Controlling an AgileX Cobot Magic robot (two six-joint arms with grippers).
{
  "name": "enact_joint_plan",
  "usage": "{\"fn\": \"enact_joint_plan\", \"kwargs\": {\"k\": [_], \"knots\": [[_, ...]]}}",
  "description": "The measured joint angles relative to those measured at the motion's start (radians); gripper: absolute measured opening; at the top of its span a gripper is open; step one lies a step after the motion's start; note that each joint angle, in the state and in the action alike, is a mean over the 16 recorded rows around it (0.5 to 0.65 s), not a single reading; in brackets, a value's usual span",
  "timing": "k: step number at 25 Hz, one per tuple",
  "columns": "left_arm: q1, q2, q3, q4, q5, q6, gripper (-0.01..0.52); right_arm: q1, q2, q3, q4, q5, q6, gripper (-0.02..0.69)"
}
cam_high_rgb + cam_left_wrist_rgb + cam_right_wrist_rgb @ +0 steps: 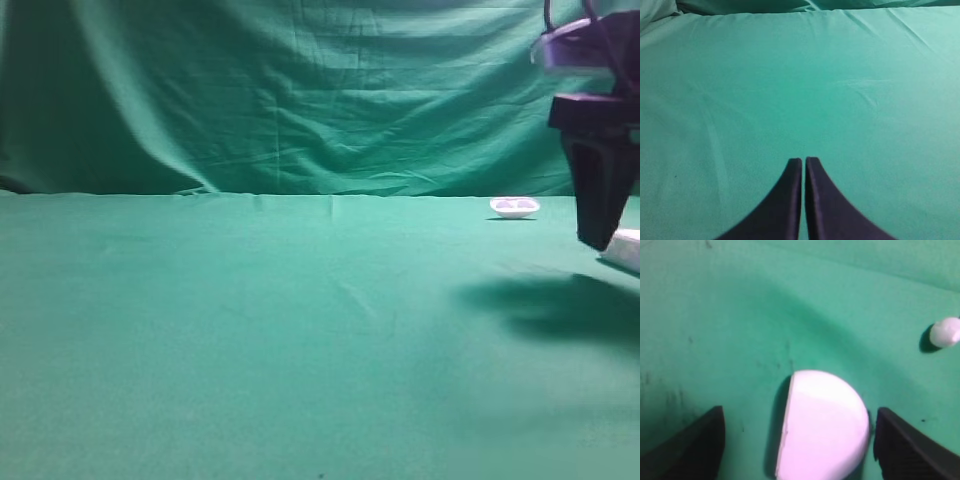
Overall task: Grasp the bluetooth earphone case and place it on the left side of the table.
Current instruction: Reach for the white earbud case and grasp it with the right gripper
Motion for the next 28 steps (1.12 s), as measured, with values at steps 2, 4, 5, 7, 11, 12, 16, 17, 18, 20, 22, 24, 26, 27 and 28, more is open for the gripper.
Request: {"fn": "enact_joint_plan", "kwargs": {"k": [2, 4, 5, 7, 11, 12, 16, 17, 18, 20, 22, 24, 26, 27, 28], "knots": [[0.0, 0.0, 0.0, 0.0, 0.0, 0.0, 0.0, 0.0, 0.008, -0.004, -0.007, -0.001, 0.012, 0.49], [0.0, 0.0, 0.0, 0.0, 0.0, 0.0, 0.0, 0.0, 0.013, -0.007, -0.015, 0.0, 0.024, 0.462], [0.0, 0.0, 0.0, 0.0, 0.0, 0.0, 0.0, 0.0, 0.015, -0.009, -0.02, 0.002, 0.03, 0.448], [0.0, 0.0, 0.0, 0.0, 0.0, 0.0, 0.0, 0.001, 0.019, -0.017, -0.028, 0.012, 0.041, 0.42], [0.0, 0.0, 0.0, 0.0, 0.0, 0.0, 0.0, 0.005, 0.023, -0.06, -0.036, 0.056, 0.056, 0.365], [0.0, 0.0, 0.0, 0.0, 0.0, 0.0, 0.0, 0.009, 0.023, -0.078, -0.037, 0.072, 0.059, 0.351], [0.0, 0.0, 0.0, 0.0, 0.0, 0.0, 0.0, 0.046, 0.026, -0.184, -0.036, 0.142, 0.067, 0.33], [0.0, 0.0, 0.0, 0.0, 0.0, 0.0, 0.0, 0.062, 0.028, -0.219, -0.034, 0.159, 0.069, 0.33], [0.0, 0.0, 0.0, 0.0, 0.0, 0.0, 0.0, 0.08, 0.032, -0.257, -0.032, 0.177, 0.07, 0.33], [0.0, 0.0, 0.0, 0.0, 0.0, 0.0, 0.0, 0.125, 0.043, -0.345, -0.026, 0.212, 0.071, 0.33], [0.0, 0.0, 0.0, 0.0, 0.0, 0.0, 0.0, 0.178, 0.064, -0.442, -0.017, 0.247, 0.072, 0.33], [0.0, 0.0, 0.0, 0.0, 0.0, 0.0, 0.0, 0.239, 0.096, -0.545, -0.009, 0.277, 0.073, 0.33], [0.0, 0.0, 0.0, 0.0, 0.0, 0.0, 0.0, 0.305, 0.138, -0.649, -0.001, 0.298, 0.073, 0.33], [0.0, 0.0, 0.0, 0.0, 0.0, 0.0, 0.0, 0.339, 0.164, -0.701, 0.003, 0.306, 0.074, 0.33], [0.0, 0.0, 0.0, 0.0, 0.0, 0.0, 0.0, 0.372, 0.192, -0.751, 0.007, 0.312, 0.074, 0.33]]}}
